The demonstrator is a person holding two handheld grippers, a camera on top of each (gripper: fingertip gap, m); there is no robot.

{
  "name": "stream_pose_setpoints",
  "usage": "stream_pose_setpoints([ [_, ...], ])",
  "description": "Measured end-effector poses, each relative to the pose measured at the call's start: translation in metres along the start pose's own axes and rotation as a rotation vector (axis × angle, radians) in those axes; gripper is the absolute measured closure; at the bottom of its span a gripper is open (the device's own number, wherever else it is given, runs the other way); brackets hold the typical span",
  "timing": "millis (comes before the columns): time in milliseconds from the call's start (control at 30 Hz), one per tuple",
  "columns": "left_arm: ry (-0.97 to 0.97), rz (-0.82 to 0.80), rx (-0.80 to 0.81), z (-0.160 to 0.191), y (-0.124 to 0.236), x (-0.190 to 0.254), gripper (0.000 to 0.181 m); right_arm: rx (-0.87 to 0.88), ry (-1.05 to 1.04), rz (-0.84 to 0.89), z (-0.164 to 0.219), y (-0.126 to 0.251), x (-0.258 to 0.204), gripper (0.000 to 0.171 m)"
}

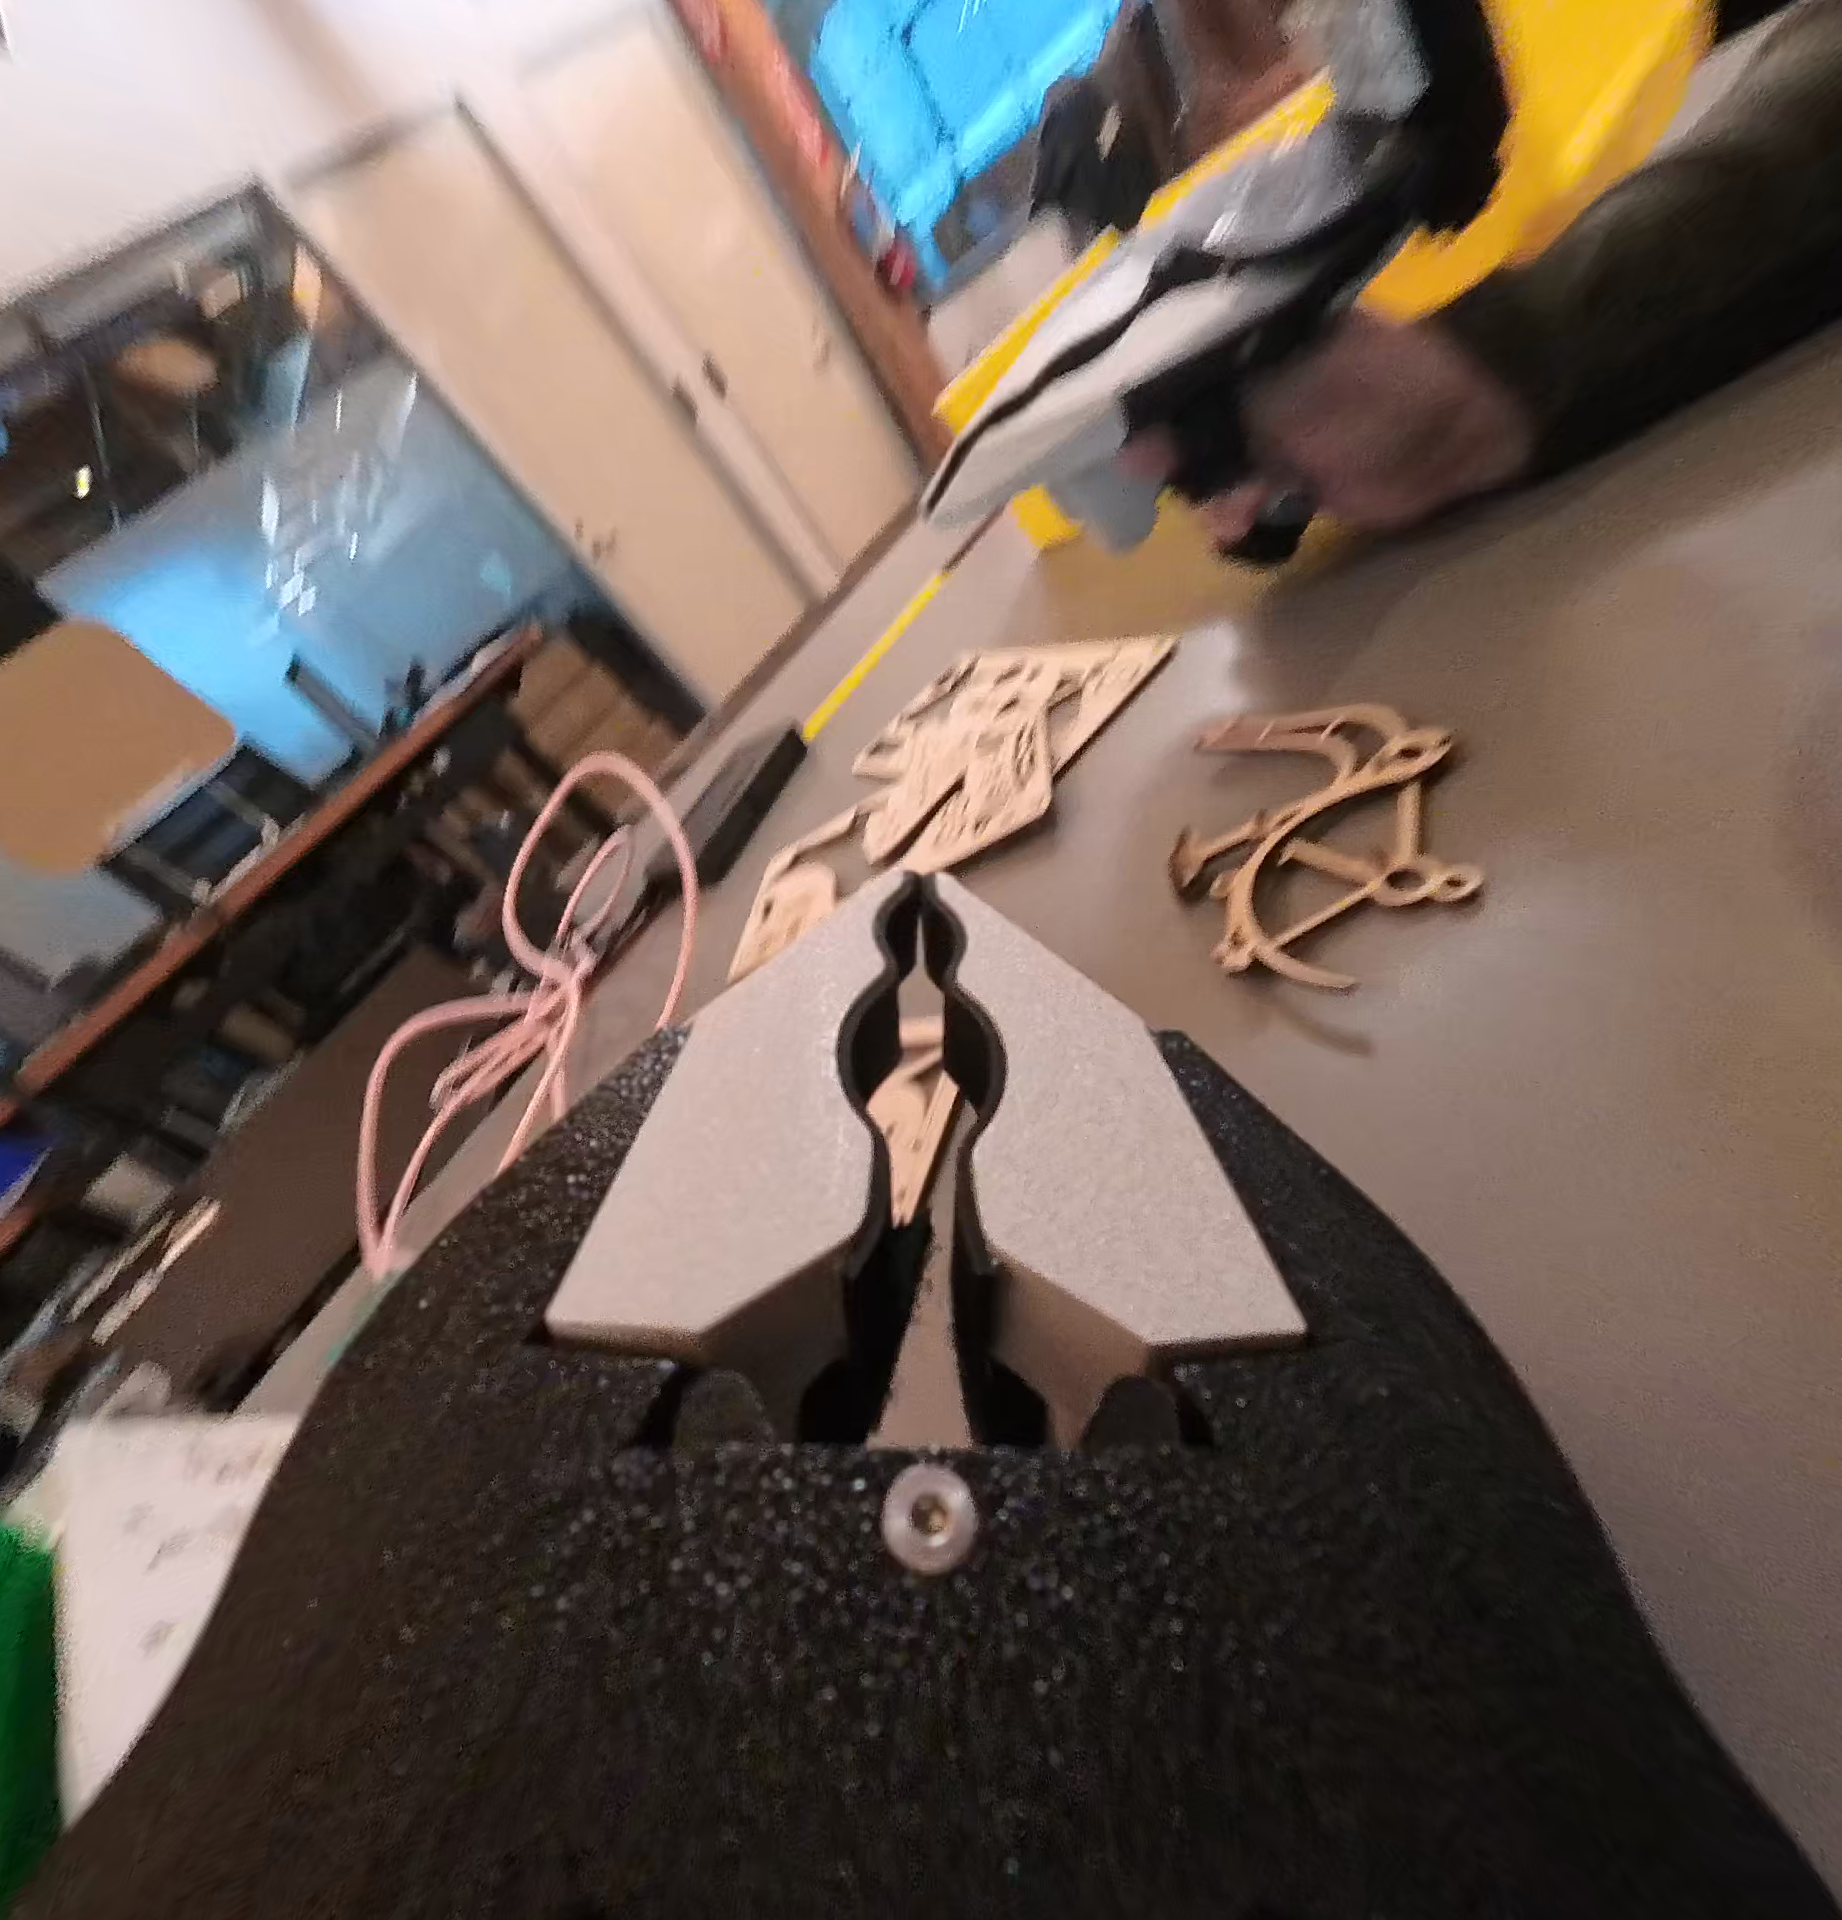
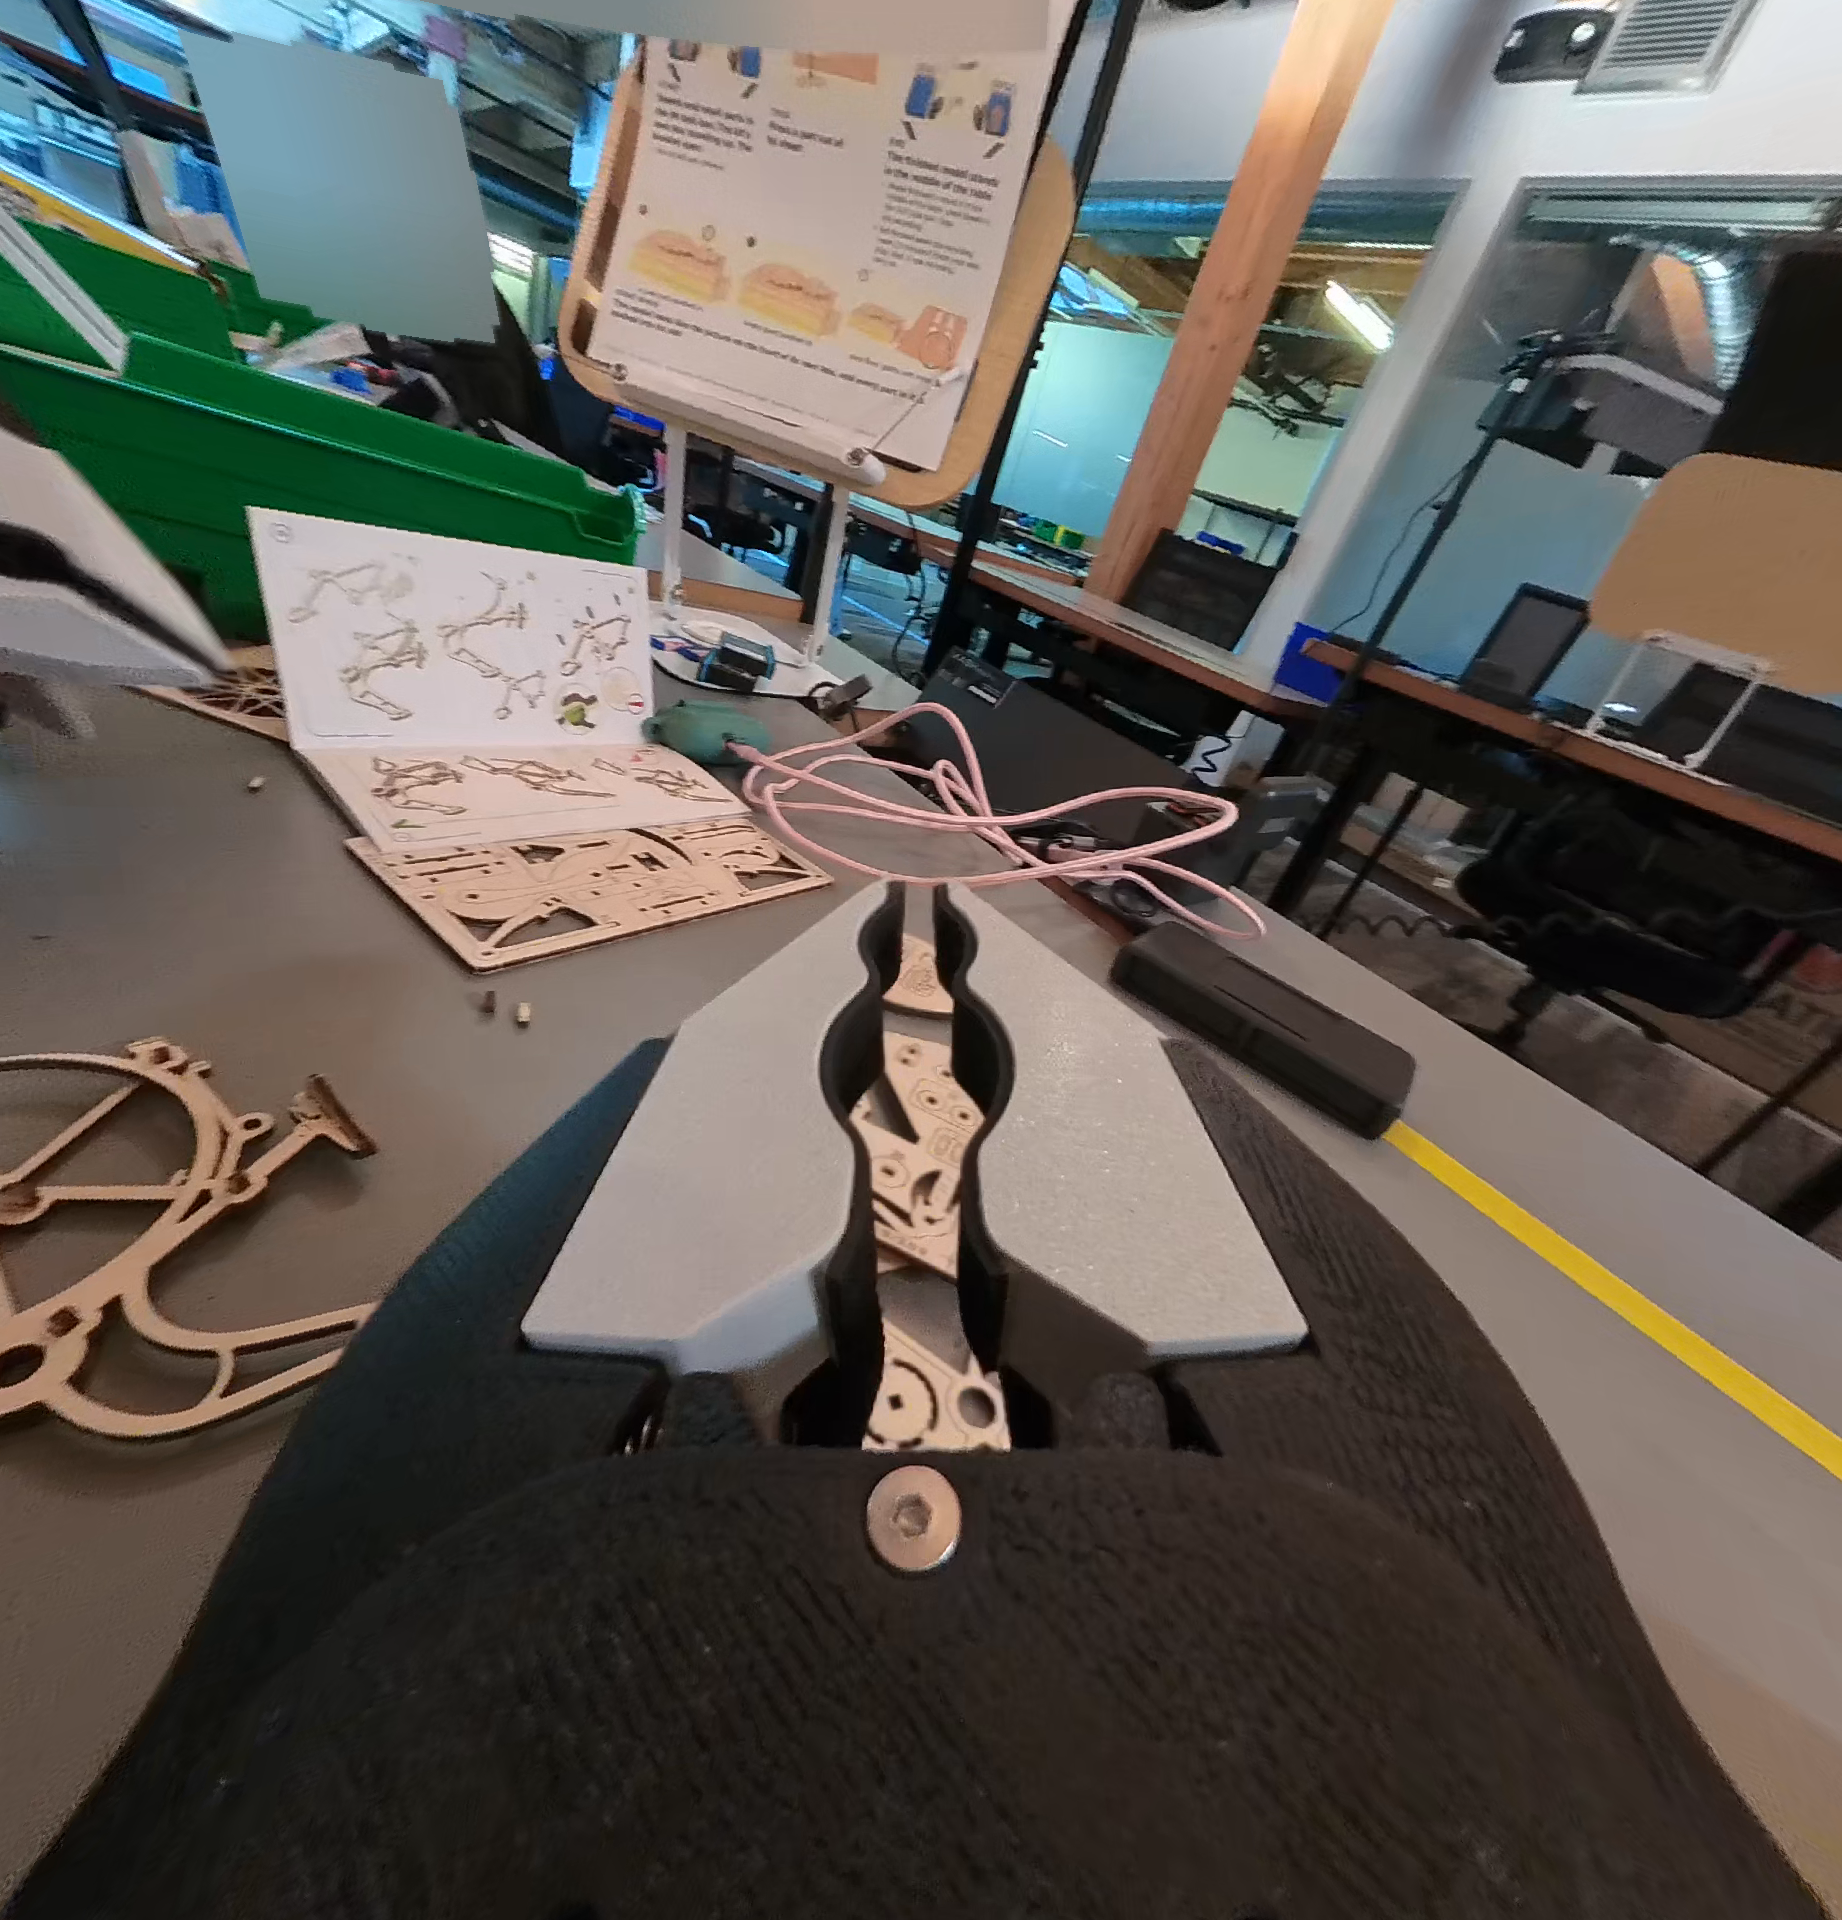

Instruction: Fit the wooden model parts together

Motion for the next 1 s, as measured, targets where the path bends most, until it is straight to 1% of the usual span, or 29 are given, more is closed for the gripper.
stream_pose_setpoints([
  [67, -0.013, 0.046, 0.106, -0.003, -0.005, 0.005, 0.181, -0.004, 0.021, 0.044, 0.000, 0.001, 0.004, 0.166],
  [167, -0.059, 0.055, 0.210, -0.008, -0.016, 0.006, 0.181, -0.044, 0.067, 0.118, 0.002, 0.001, 0.011, 0.164],
  [267, -0.065, 0.100, 0.264, -0.009, -0.036, 0.008, 0.181, -0.140, 0.108, 0.176, 0.007, -0.003, 0.016, 0.163],
  [367, -0.002, 0.116, 0.291, -0.010, -0.052, 0.006, 0.181, -0.305, 0.080, 0.126, 0.017, -0.012, 0.012, 0.166],
  [433, 0.008, 0.104, 0.329, -0.011, -0.049, 0.004, 0.181, -0.415, 0.002, 0.030, 0.023, -0.018, 0.008, 0.166],
  [500, 0.059, 0.001, 0.402, -0.011, -0.039, -0.007, 0.181, -0.425, -0.106, -0.101, 0.019, -0.022, 0.003, 0.147],
  [567, 0.195, -0.072, 0.443, -0.005, -0.031, -0.023, 0.181, -0.484, -0.175, -0.162, 0.020, -0.025, 0.000, 0.115],
  [600, 0.270, -0.099, 0.442, 0.000, -0.030, -0.030, 0.181, -0.502, -0.163, -0.198, 0.021, -0.025, -0.003, 0.110],
  [667, 0.383, -0.128, 0.429, 0.007, -0.031, -0.039, 0.181, -0.571, -0.065, -0.182, 0.026, -0.026, -0.004, 0.106],
  [733, 0.413, -0.130, 0.428, 0.010, -0.032, -0.041, 0.181, -0.613, -0.037, -0.149, 0.029, -0.030, -0.002, 0.097],
  [800, 0.387, -0.129, 0.431, 0.008, -0.032, -0.040, 0.181, -0.670, -0.103, -0.121, 0.032, -0.031, 0.003, 0.086],
  [867, 0.356, -0.126, 0.435, 0.007, -0.032, -0.038, 0.181, -0.728, -0.205, -0.101, 0.038, -0.029, 0.008, 0.087],
  [933, 0.349, -0.124, 0.432, 0.006, -0.033, -0.037, 0.181, -0.757, -0.275, -0.104, 0.042, -0.028, 0.008, 0.098],
  [1000, 0.360, -0.124, 0.429, 0.007, -0.034, -0.038, 0.181, -0.763, -0.285, -0.098, 0.042, -0.031, 0.006, 0.107],
])
Point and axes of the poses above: each gripper's, where its closed fingertips meet, y back along the fingers, z out of its underside, x = y × z across the jaws, the point moved 10 cm from there along y, back along the fingers, and after that the axes turned 9 degrees about x, right-handed, at the moved point
